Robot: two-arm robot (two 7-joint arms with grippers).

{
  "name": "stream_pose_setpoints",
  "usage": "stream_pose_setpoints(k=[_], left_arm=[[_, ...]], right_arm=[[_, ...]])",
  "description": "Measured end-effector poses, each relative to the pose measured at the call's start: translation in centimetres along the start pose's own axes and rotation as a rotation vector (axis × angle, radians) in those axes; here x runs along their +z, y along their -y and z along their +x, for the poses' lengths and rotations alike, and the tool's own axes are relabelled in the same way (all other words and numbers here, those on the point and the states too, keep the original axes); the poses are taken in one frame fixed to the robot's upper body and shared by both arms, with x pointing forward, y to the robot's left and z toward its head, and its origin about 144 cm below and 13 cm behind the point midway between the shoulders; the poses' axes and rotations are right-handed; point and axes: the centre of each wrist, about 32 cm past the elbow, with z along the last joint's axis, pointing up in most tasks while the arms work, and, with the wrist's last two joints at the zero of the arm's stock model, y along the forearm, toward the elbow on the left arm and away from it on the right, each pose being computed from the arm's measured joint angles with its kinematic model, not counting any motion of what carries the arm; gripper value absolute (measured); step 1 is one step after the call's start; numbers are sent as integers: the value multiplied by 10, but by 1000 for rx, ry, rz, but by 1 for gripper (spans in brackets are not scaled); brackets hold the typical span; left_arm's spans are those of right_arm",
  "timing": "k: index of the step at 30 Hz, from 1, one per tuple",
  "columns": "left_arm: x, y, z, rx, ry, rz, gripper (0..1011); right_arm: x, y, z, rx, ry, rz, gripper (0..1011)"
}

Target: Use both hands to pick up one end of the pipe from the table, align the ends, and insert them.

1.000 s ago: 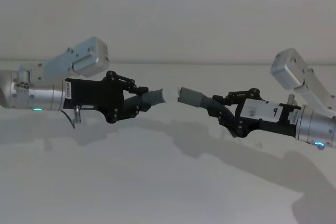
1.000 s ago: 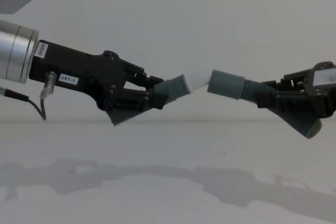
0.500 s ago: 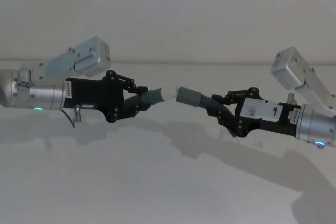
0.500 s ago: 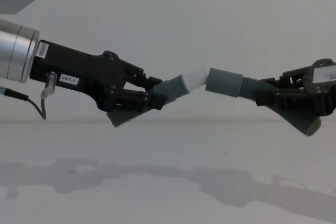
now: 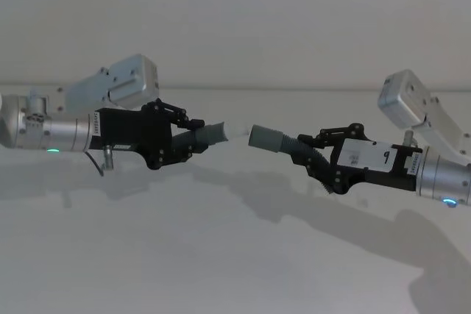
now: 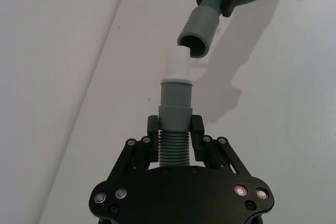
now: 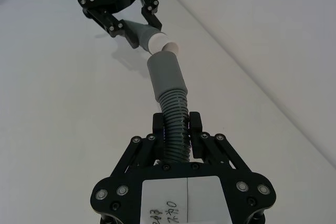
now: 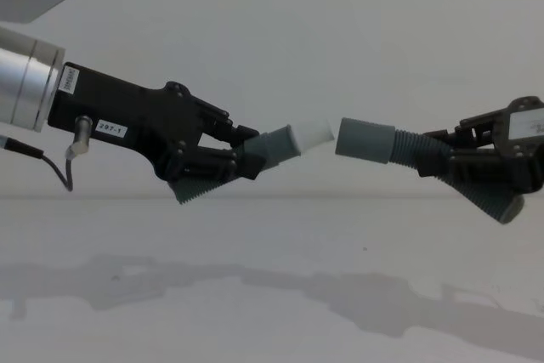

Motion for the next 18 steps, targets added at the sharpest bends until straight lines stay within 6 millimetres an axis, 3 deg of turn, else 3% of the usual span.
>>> stream_pose_setpoints(k=[18], left_arm=[[6, -1, 1, -15, 44, 28, 348]], right_arm=[[3, -2, 2, -19, 29, -60, 274]])
